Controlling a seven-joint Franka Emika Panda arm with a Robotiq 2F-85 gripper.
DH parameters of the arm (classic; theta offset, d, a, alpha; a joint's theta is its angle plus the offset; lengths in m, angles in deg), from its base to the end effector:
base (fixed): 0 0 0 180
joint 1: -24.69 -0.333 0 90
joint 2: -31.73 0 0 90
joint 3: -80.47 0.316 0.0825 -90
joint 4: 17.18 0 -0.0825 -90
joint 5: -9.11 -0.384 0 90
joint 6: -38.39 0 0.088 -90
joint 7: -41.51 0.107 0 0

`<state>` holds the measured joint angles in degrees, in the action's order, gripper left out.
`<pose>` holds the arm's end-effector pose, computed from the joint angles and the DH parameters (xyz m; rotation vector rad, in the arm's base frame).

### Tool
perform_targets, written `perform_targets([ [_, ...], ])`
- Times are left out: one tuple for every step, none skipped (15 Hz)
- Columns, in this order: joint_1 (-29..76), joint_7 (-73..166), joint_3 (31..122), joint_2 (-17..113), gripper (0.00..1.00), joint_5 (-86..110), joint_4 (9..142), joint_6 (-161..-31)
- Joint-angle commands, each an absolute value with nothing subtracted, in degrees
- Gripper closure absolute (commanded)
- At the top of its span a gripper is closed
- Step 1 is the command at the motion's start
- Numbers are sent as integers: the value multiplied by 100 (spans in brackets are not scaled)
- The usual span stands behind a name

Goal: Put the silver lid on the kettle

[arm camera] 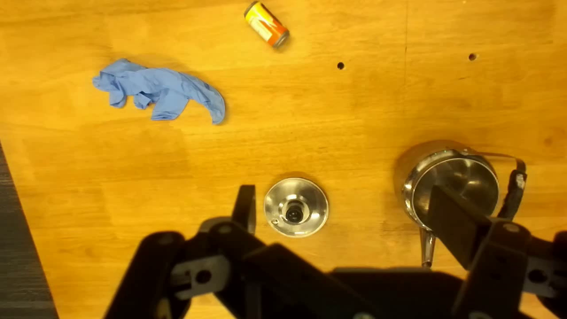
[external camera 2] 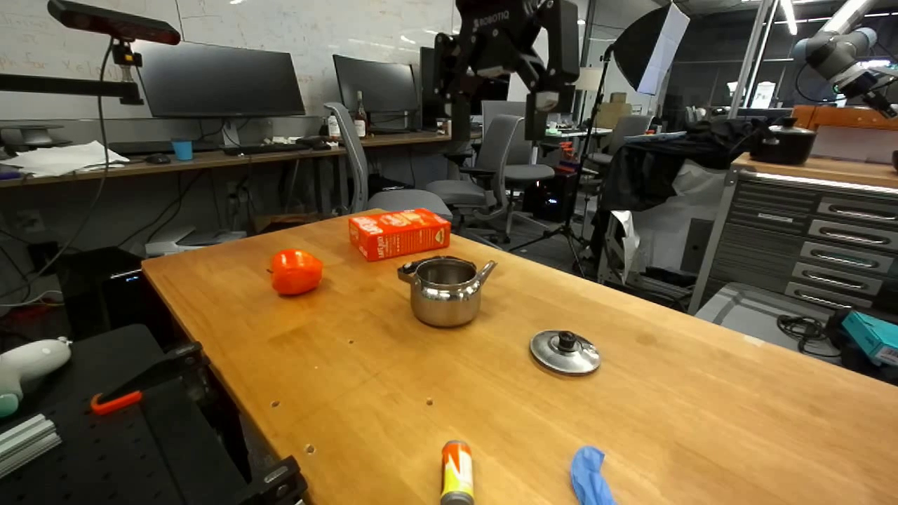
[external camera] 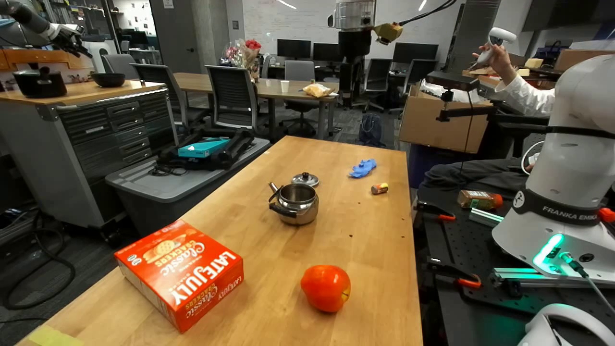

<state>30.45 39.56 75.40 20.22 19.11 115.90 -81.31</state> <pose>0.4629 -0.0980 0.4187 3.0112 -0.0961 -0.0708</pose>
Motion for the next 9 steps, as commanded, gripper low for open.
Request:
perform_targets([
  [3036, 4152, 7551, 2772, 0, 1810, 10790, -7917],
  [3034, 4202, 7554, 2939, 0, 1838, 10647, -7902],
  [3031, 4180, 7546, 3088, 0, 1847, 10534, -7984],
  [3030, 4166, 7540, 3228, 0, 1858, 10433, -8080],
  [3032, 4167, 7534, 3367, 0, 1877, 10332, -8170],
  [3036, 4147, 7526, 3522, 0, 1871, 10209, -8183],
  [3045, 4094, 7514, 3677, 0, 1832, 10086, -8185],
  [3060, 4036, 7499, 3840, 0, 1813, 9977, -8211],
  [3072, 3986, 7488, 3978, 0, 1809, 9886, -8229],
])
